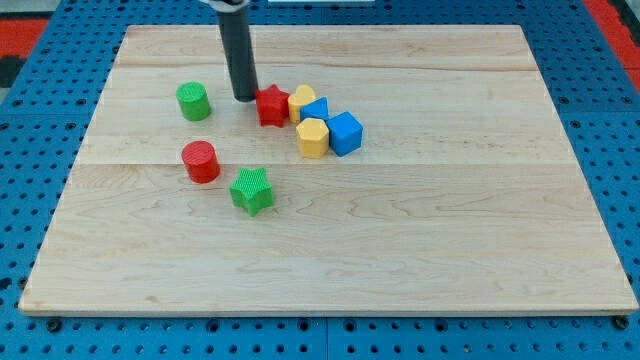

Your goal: Place the red circle vertically below the red star

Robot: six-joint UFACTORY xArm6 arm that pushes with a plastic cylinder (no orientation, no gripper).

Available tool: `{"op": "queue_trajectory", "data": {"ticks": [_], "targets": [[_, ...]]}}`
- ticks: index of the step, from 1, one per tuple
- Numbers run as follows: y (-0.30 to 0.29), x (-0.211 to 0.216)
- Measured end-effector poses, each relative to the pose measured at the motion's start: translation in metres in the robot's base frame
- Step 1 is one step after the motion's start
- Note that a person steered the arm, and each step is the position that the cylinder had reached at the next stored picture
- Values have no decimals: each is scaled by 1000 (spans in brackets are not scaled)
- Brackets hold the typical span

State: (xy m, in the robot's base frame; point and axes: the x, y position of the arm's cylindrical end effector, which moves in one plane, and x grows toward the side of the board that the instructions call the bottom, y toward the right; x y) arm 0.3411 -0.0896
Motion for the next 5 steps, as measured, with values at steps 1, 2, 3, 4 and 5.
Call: {"op": "queue_trajectory", "data": {"ticks": [1, 2, 3, 4, 5], "targets": [[12, 23], [-36, 24], [-115, 42], [-123, 109], [-52, 126]]}}
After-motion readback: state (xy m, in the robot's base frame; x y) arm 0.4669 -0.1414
